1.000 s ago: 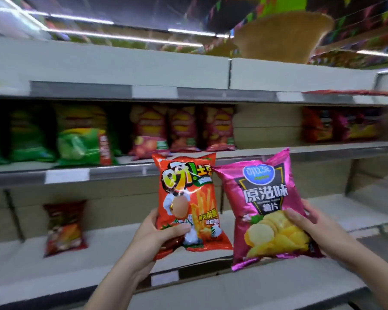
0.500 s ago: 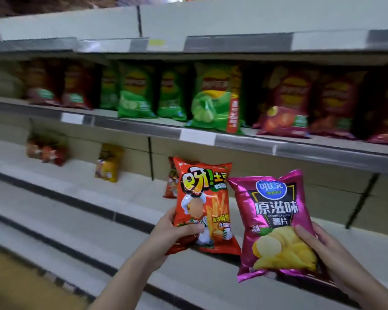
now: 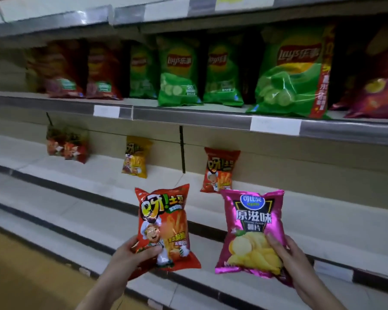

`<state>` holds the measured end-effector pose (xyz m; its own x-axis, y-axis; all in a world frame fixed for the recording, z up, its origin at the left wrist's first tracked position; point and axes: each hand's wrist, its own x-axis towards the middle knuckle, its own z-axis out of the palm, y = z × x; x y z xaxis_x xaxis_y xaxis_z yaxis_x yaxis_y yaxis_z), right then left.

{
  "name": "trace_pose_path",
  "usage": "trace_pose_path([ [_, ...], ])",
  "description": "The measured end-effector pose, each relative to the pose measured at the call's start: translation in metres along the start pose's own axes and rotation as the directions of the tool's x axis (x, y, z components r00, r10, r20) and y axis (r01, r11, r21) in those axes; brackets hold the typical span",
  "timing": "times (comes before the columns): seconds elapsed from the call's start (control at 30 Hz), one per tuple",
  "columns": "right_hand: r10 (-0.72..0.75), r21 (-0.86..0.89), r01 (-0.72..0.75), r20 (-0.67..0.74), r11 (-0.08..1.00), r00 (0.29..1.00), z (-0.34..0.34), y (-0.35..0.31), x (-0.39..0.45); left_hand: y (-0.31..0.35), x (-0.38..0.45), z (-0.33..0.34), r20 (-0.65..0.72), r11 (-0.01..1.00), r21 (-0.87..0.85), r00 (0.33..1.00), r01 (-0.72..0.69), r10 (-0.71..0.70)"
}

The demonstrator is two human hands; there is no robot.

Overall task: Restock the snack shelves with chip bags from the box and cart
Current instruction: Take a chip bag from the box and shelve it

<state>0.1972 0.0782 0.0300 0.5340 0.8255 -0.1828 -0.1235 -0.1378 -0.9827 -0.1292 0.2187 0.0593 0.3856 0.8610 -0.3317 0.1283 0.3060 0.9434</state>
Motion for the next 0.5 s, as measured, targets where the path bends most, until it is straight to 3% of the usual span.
trace_pose_path([
  [0.13, 0.024, 0.102, -0.009, -0.148, 0.995, 0.989, -0.008, -0.004, -0.001, 0.013, 0.057, 0.021, 0.074, 0.999, 0.033, 0.997, -0.015, 0.013],
  [0.23, 0.026, 0.088, -0.005, -0.233, 0.996, 0.972, -0.037, -0.014, -0.002, 0.026, 0.098, 0.072, 0.221, 0.998, 0.041, 0.975, -0.043, 0.033],
  [0.5, -0.002, 0.019, 0.012, -0.432, 1.000, 0.902, -0.131, -0.022, 0.025, 0.026, 0.224, 0.206, 0.445, 0.987, 0.071, 0.891, -0.141, 0.096],
])
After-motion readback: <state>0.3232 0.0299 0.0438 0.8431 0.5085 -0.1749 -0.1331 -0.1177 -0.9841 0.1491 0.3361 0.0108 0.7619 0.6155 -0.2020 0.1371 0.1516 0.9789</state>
